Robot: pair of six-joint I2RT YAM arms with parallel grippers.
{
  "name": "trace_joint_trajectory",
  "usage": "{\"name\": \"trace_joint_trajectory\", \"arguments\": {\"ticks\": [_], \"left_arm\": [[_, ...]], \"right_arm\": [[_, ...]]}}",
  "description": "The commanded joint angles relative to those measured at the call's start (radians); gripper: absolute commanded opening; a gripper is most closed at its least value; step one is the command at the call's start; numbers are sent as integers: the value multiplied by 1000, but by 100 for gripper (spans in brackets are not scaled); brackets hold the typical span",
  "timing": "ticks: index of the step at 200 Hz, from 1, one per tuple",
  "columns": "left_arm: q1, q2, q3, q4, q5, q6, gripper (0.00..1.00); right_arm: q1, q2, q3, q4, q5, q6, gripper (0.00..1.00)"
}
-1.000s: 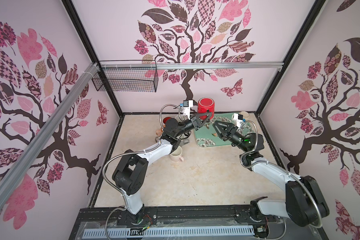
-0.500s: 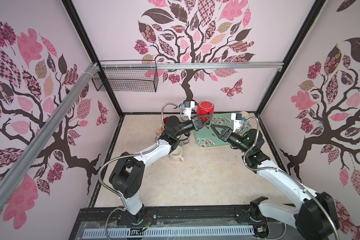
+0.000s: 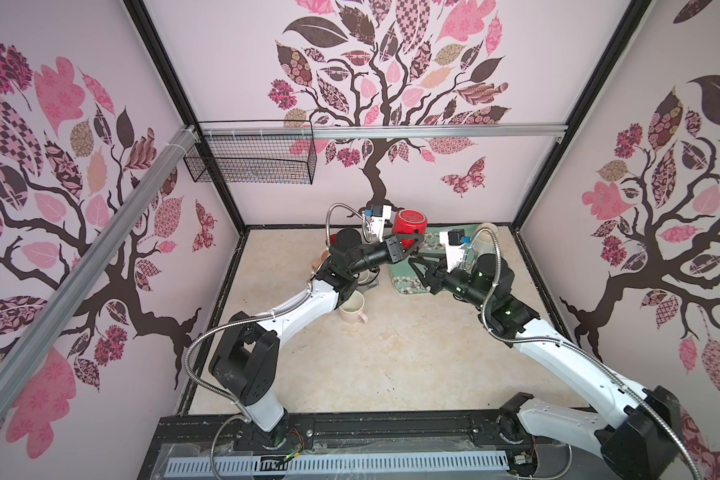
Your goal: Turn the mug right side up
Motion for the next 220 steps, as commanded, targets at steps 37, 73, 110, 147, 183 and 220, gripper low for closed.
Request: {"name": "trace_joint_trajectory", "arguments": {"ticks": [37, 73, 110, 147, 183, 220], "left_arm": [[-5, -47, 87, 27, -12, -6, 0], [-13, -50, 83, 28, -15, -23, 0], [-18, -47, 76, 23, -16, -34, 0], [-17, -48, 57, 19, -35, -37, 0], [-17, -47, 50, 12, -52, -43, 0], [-17, -50, 39, 10, -71, -52, 0]], "right_arm": [[6, 28, 26, -6, 46, -104, 43], [6, 87, 73, 1, 44, -110, 43], [7, 118, 111, 5, 52, -117, 43], [8, 88, 95, 16, 48, -110, 43], [9, 55, 74, 11, 123, -103, 45], [9, 60, 75, 16, 162, -100, 44]]}}
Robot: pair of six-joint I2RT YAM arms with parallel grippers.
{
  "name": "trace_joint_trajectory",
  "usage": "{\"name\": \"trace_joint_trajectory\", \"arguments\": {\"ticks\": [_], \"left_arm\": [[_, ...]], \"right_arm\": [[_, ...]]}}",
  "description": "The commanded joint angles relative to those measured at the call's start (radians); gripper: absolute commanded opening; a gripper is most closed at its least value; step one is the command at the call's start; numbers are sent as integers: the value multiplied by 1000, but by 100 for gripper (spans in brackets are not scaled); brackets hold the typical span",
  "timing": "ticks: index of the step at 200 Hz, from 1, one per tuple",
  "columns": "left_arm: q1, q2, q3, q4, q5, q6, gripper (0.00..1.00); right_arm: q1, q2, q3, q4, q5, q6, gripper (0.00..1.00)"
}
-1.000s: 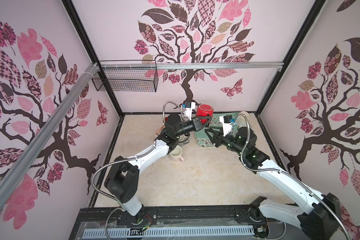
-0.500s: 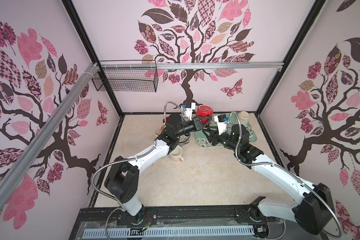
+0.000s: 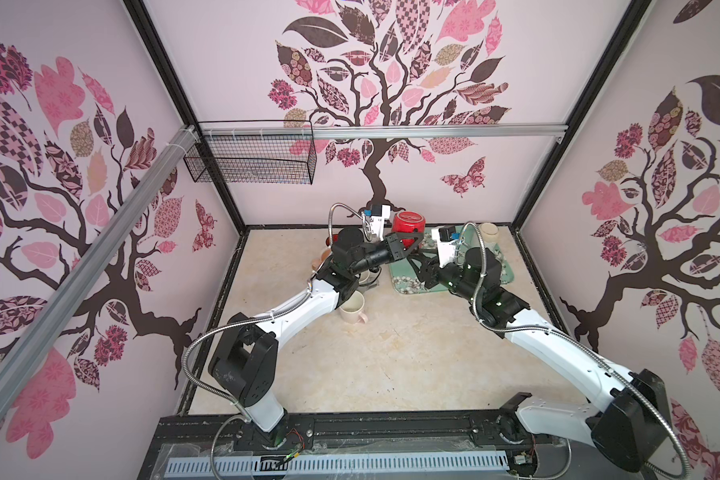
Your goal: Turn the mug right side up
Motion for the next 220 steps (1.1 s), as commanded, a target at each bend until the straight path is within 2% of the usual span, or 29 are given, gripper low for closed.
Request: {"name": "trace_joint_trajectory", "arguments": {"ticks": [1, 44, 77, 89, 123, 150, 192, 215, 220], "left_arm": [[-5, -45, 25, 74, -13, 3, 0], [-10, -45, 23, 64, -19, -8, 0], [-20, -40, 5, 37, -26, 1, 0], [-24, -37, -4, 34, -30, -2, 0], [-25, -40, -20, 29, -34, -2, 0], [-24, -50, -20, -9, -40, 19, 0], [-15, -47, -12, -47, -15, 36, 0], [5, -53, -24, -62, 19, 47, 0], [10, -58, -30, -64, 26, 50, 3]], "right_arm": [[3, -27, 18, 45, 51, -13, 44], [6, 20, 42, 50, 49, -32, 44], [8, 43, 60, 68, 60, -59, 40], [8, 52, 70, 67, 63, -73, 35], [8, 61, 64, 73, 77, -133, 7], [8, 49, 43, 80, 71, -175, 0], [8, 29, 24, 78, 61, -225, 0], [8, 17, 25, 59, 66, -198, 0], [8, 15, 30, 49, 66, -184, 0]]}}
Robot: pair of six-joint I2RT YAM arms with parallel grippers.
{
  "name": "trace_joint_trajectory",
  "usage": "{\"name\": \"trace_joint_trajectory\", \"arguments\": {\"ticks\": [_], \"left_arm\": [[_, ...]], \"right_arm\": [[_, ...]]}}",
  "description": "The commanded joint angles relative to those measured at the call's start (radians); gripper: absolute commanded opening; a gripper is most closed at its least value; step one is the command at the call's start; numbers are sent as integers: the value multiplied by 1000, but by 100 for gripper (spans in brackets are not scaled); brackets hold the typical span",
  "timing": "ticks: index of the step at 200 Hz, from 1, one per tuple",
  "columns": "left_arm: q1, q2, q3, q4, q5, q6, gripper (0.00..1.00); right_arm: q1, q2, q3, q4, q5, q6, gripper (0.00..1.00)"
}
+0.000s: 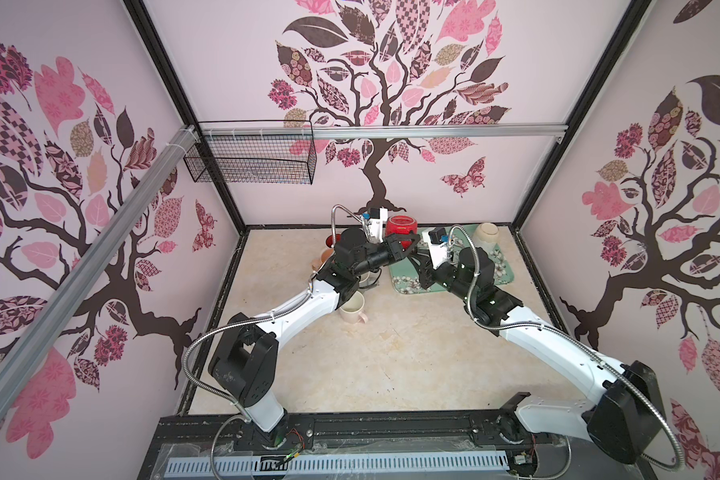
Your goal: Turn the mug right side up
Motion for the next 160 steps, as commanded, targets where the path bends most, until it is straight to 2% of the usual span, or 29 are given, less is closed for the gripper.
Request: {"name": "trace_joint_trajectory", "arguments": {"ticks": [1, 55, 82, 102, 132, 151, 160], "left_arm": [[13, -59, -23, 23, 91, 40, 4], [44, -99, -58, -16, 133, 107, 25], [46, -110, -56, -37, 155, 129, 29], [49, -137, -59, -80, 157, 177, 31], [70, -209, -52, -253, 169, 404, 31], [89, -280, -49, -447, 148, 673, 34], [92, -310, -42, -535, 133, 840, 37]], "right_arm": [[-9, -26, 26, 22, 27, 9, 0], [-8, -39, 7, 53, -56, 246, 0], [-8, -33, -11, 101, -59, 334, 0], [-9, -21, 12, 82, -65, 338, 0], [-8, 12, 119, -89, -116, 212, 0], [-10, 29, 206, -247, -151, 108, 0], [-11, 37, 244, -313, -178, 64, 0]]}}
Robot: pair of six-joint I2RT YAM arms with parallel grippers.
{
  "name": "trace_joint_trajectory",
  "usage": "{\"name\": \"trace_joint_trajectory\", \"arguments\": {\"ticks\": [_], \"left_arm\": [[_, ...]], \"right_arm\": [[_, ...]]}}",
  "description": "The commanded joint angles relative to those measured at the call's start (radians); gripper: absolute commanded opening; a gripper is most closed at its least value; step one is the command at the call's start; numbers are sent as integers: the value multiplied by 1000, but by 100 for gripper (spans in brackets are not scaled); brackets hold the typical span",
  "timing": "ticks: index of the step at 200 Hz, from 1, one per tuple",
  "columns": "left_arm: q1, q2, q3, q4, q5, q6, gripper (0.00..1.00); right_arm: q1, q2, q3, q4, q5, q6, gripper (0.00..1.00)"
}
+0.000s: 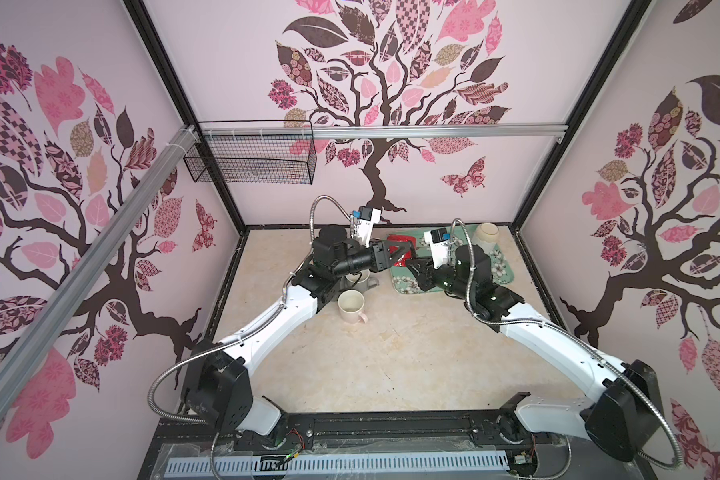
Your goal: Turn the mug right side up
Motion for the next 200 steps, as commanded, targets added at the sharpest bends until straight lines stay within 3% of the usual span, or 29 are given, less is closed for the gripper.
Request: {"name": "trace_joint_trajectory", "arguments": {"ticks": [1, 27, 72, 106, 168, 200], "left_arm": [[17, -90, -4, -248, -16, 438, 37], [18, -152, 22, -463, 18, 910, 39], [19, -159, 75, -744, 19, 1494, 45], [17, -51, 214, -943, 38, 1641, 45], [-3, 24, 256, -946, 77, 1683, 49], [-13, 55, 299, -992, 75, 1704, 48]], "right_arm": [[-5, 14, 155, -103, -79, -160, 0], [-5, 21, 219, -288, -163, -302, 0], [-4, 13, 260, -460, -263, -424, 0], [-4, 0, 250, -495, -319, -437, 0], [-4, -6, 213, -513, -480, -470, 0], [-3, -5, 193, -515, -476, -479, 0]]}}
